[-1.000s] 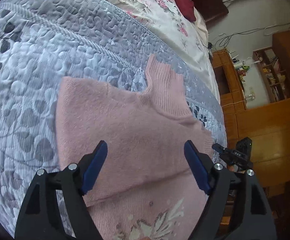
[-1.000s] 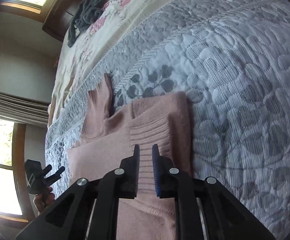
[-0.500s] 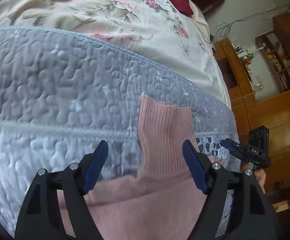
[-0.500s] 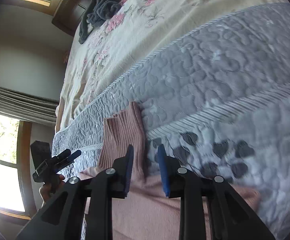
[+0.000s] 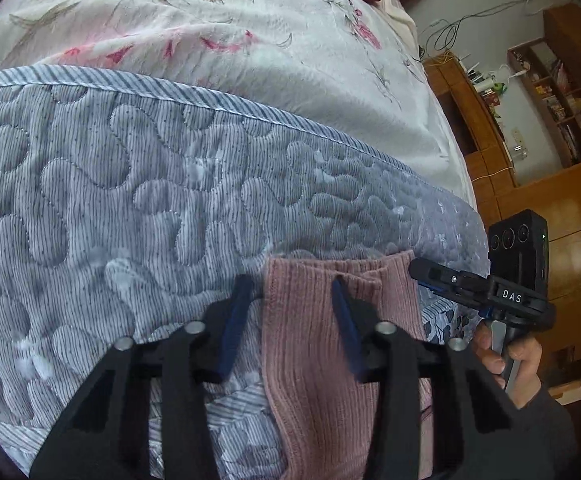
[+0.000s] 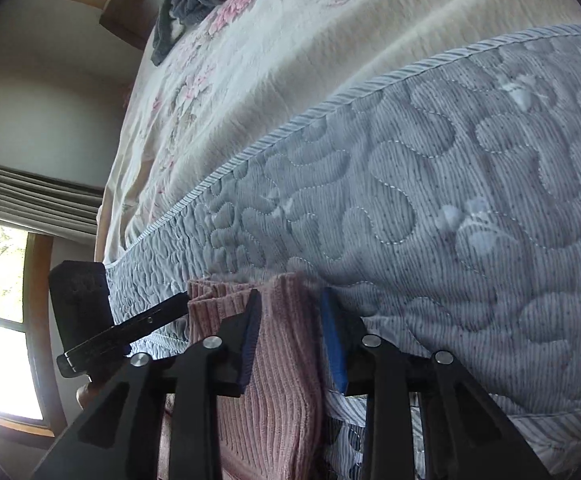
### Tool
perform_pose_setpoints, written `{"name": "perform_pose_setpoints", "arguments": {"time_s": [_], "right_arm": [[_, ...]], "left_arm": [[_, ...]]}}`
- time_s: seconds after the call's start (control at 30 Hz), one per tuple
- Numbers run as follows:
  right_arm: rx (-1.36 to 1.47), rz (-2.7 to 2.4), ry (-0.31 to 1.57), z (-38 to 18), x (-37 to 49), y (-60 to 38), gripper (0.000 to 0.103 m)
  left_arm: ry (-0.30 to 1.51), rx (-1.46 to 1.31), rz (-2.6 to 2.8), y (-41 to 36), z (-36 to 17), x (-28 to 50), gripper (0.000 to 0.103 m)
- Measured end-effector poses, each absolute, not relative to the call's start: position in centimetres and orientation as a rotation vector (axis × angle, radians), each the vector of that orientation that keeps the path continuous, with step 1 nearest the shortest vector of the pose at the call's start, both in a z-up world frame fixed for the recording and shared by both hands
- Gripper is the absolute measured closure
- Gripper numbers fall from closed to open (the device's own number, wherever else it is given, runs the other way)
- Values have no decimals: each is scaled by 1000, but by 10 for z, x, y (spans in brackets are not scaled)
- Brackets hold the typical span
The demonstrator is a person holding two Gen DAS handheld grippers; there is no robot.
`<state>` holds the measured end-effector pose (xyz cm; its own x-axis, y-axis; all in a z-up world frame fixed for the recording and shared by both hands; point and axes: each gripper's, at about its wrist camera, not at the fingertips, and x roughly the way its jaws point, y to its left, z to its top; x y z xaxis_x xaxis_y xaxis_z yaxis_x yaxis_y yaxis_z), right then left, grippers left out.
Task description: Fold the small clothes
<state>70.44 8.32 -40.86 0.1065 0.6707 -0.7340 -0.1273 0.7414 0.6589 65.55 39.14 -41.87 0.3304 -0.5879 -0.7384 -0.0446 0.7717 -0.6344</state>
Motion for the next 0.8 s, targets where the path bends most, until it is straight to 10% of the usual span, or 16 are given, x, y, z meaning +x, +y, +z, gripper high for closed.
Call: {"name": "perform_pose_setpoints", "arguments": {"time_s": [0.1,0.8], "right_arm": [[425,641,1350,-405,702,95,91],[199,782,1098,-264,567,73,93]], "left_arm": [[1196,-556,-384,382,-411,657,97],[1028,-421,-514,382,-274,522,98]]}}
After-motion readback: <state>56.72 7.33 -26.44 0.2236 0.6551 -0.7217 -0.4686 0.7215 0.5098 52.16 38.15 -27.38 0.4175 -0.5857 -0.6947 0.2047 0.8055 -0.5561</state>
